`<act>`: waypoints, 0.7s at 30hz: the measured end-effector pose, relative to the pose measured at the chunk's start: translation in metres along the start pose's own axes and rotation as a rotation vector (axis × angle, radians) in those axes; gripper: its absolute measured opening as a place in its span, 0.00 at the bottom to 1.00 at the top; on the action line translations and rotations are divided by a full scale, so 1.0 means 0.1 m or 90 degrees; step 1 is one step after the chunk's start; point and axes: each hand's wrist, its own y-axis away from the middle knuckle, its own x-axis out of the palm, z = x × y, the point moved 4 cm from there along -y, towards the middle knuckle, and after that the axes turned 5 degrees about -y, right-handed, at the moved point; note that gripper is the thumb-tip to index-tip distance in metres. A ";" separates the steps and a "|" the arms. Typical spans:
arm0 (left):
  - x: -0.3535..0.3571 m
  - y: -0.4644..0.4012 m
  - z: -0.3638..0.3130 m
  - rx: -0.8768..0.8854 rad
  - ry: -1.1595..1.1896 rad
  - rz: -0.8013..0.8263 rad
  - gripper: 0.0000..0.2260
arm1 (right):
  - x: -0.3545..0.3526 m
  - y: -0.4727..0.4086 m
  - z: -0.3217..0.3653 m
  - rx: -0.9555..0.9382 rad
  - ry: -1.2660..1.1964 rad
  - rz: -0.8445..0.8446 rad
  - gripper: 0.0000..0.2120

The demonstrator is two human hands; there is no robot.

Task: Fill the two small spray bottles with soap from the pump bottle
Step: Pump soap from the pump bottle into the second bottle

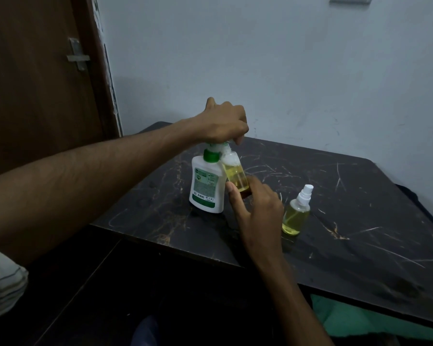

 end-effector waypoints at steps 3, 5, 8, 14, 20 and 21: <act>0.04 -0.01 0.02 0.001 -0.011 0.008 0.10 | 0.01 0.00 -0.01 0.005 0.004 0.002 0.24; 0.02 -0.01 0.01 0.009 -0.022 0.012 0.10 | 0.00 0.00 0.00 0.008 0.006 0.002 0.25; 0.00 -0.03 -0.01 0.011 -0.021 0.013 0.10 | -0.02 0.02 0.02 0.007 0.012 0.000 0.23; 0.05 -0.02 0.01 -0.004 -0.008 0.028 0.11 | -0.03 0.02 0.02 0.011 0.016 0.003 0.23; -0.01 -0.03 0.01 -0.002 0.005 0.011 0.12 | -0.02 0.01 0.01 0.021 0.008 0.011 0.25; 0.01 -0.02 0.01 -0.003 0.003 0.016 0.12 | -0.02 0.01 0.01 0.019 0.009 0.012 0.25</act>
